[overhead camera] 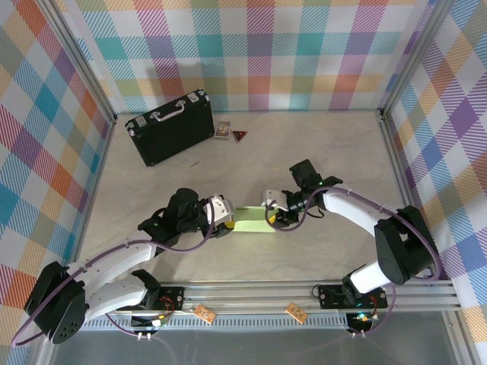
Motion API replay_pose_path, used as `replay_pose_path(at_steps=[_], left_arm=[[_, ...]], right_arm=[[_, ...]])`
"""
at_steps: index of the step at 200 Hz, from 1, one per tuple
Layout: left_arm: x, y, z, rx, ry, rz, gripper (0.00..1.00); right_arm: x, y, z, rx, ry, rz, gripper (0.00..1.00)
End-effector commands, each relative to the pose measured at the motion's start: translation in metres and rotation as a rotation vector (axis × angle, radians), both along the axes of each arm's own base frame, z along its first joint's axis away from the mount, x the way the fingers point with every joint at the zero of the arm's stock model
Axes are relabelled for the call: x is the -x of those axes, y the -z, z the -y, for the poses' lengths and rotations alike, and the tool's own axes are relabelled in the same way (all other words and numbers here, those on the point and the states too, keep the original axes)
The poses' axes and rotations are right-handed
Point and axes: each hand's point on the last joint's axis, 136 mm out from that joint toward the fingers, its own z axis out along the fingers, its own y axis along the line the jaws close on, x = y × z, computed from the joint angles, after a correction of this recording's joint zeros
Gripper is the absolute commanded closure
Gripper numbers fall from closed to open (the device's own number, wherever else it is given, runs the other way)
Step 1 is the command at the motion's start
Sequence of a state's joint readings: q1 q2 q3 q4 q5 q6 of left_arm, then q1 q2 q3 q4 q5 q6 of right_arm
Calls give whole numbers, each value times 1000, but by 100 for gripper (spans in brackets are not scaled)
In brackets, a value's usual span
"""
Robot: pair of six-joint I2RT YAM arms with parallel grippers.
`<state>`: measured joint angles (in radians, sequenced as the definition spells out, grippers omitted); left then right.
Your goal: Fold the paper box
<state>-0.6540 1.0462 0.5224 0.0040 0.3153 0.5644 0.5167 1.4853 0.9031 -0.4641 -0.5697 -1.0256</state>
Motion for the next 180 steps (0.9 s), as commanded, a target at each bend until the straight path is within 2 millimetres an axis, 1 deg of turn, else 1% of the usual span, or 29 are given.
replay_pose_path(at_steps=[1,16,33,46,61,76,102,124,154,180], left_arm=[[2,6,2,-43,58,-22,38],[0,12,1,-62,68,-35,39],[0,11,0,-53,83,-35,40],[-1,5,0,-25,93,-16,40],[-6,-5,-4,21,82,22,40],[-16,-14,-12,66,51,58,39],[-33,-28,-26,126,31,68,40],[-41,-24,-27,129,70,66,40],[-32,-18,-15,116,201,5,41],[-30,-17,-13,107,241,-6,41]], right_arm=[[-14,-15,-5,-24,-2,47,58],[-15,-14,-2,0,-10,63,58],[-15,-13,1,13,-21,77,58],[-15,-14,2,21,-32,85,57],[-15,-13,4,41,-55,95,57],[-18,-13,7,65,-56,99,57],[-16,-13,8,76,-71,87,57],[-14,-13,6,56,-84,82,57],[-11,-5,6,67,-93,50,57],[-7,-5,5,52,-111,44,58]])
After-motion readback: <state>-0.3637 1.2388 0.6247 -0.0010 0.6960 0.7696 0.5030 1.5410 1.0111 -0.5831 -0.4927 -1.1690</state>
